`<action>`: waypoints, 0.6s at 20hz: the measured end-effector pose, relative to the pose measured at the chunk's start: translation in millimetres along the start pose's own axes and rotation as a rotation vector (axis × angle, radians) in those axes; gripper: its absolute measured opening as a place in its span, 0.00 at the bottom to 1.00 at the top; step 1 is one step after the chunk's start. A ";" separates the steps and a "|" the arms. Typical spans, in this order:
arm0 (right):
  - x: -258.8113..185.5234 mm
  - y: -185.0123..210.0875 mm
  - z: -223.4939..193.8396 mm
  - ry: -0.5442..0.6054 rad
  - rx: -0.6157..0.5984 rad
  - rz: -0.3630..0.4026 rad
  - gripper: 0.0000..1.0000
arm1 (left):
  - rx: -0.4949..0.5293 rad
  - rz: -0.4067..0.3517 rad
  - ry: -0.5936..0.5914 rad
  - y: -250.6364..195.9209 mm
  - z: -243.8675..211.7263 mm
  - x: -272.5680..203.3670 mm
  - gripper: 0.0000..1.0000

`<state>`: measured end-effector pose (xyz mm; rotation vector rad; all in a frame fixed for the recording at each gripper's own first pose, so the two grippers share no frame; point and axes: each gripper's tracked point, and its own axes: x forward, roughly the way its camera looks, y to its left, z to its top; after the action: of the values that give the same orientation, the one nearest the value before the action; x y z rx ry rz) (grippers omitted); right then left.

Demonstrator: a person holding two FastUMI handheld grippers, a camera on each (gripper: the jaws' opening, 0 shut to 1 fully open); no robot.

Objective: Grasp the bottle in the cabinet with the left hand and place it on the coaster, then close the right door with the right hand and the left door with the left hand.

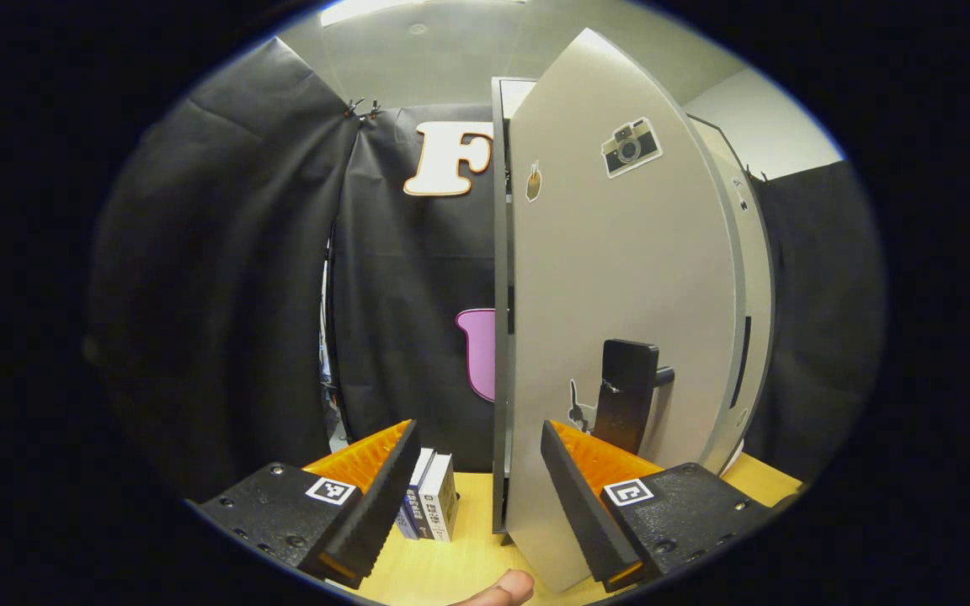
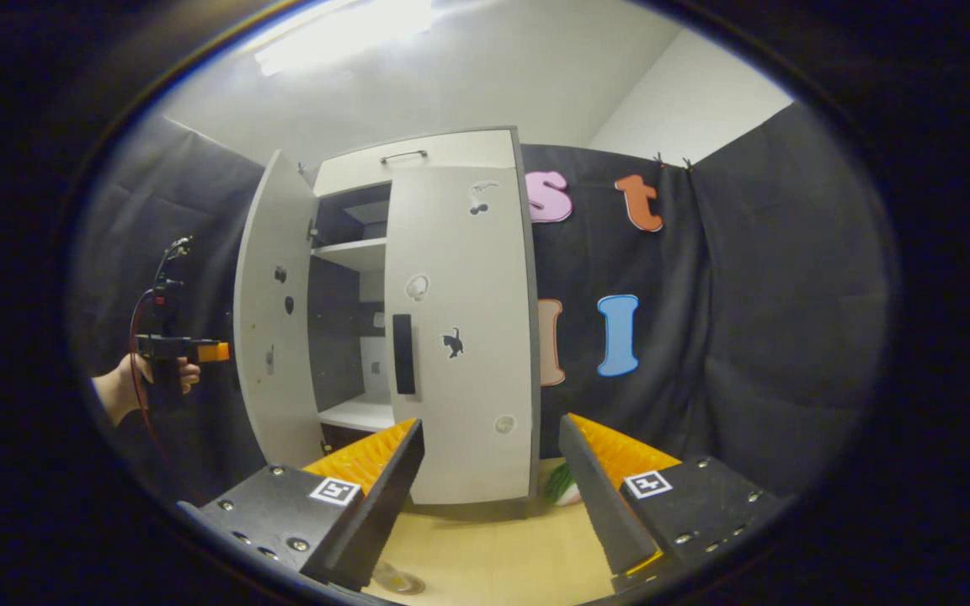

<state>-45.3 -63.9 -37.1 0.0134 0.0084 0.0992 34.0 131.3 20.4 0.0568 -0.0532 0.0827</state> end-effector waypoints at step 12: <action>26.4 29.2 -13.9 0.032 -0.010 0.048 0.98 | -0.027 -0.018 0.039 -21.9 -13.0 11.9 0.92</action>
<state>-22.0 -32.1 -50.8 0.0022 0.0397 0.1478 48.3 111.2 6.9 0.0290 -0.0145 0.0647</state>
